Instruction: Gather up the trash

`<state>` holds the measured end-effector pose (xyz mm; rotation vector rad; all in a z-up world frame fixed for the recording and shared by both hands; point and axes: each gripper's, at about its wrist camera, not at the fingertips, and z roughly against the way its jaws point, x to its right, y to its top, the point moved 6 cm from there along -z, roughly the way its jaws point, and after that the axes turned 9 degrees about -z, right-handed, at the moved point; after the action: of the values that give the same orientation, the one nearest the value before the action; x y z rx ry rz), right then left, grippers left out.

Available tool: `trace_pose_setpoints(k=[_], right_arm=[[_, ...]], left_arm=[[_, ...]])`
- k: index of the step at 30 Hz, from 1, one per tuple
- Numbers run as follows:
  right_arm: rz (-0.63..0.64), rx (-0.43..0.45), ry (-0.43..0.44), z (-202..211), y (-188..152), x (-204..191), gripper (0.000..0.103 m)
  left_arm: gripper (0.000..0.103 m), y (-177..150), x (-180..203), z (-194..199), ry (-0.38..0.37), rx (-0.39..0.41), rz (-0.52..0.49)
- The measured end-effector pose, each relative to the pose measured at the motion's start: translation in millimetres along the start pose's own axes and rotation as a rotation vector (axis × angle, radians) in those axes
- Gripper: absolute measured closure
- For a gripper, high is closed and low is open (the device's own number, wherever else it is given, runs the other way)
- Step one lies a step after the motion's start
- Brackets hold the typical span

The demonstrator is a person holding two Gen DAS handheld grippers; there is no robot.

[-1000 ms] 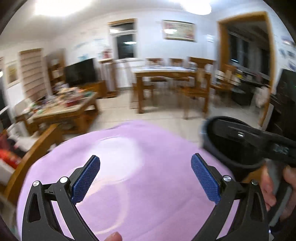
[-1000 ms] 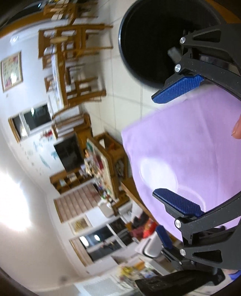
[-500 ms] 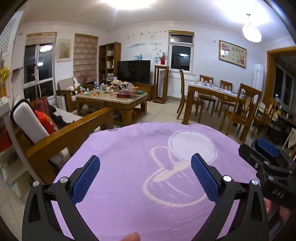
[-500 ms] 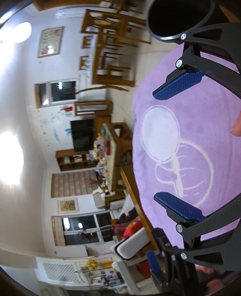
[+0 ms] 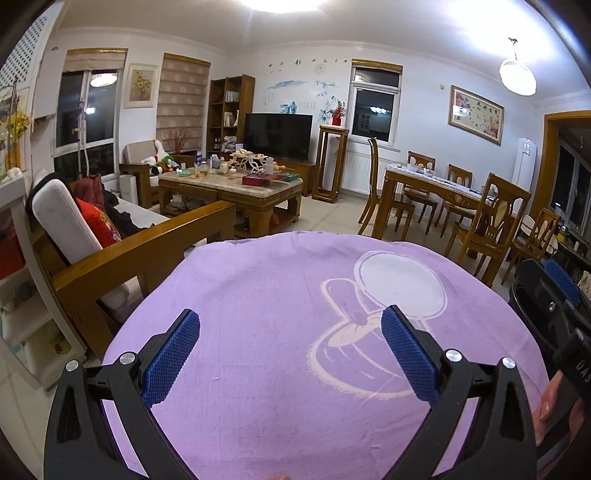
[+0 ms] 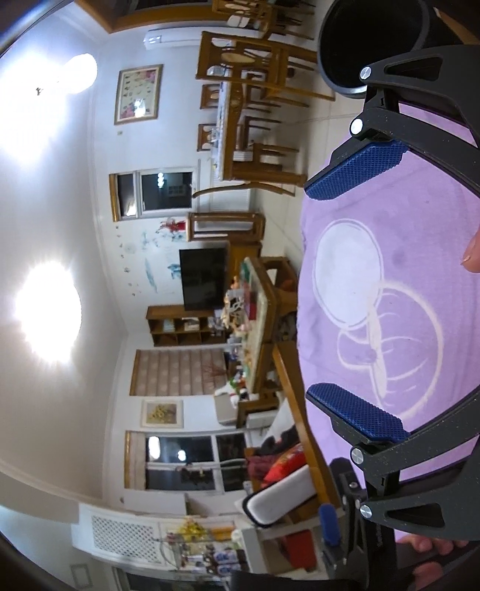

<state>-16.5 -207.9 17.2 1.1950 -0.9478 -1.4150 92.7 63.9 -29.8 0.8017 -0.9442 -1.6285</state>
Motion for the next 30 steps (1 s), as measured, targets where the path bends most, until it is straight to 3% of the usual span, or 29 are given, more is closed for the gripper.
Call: trace_pose_setpoints(k=[30], right_arm=[[0.017,-0.009,-0.008,3,1,-10,0.005]], left_arm=[[0.005,2,-1,4,0.039,0.013,-0.003]])
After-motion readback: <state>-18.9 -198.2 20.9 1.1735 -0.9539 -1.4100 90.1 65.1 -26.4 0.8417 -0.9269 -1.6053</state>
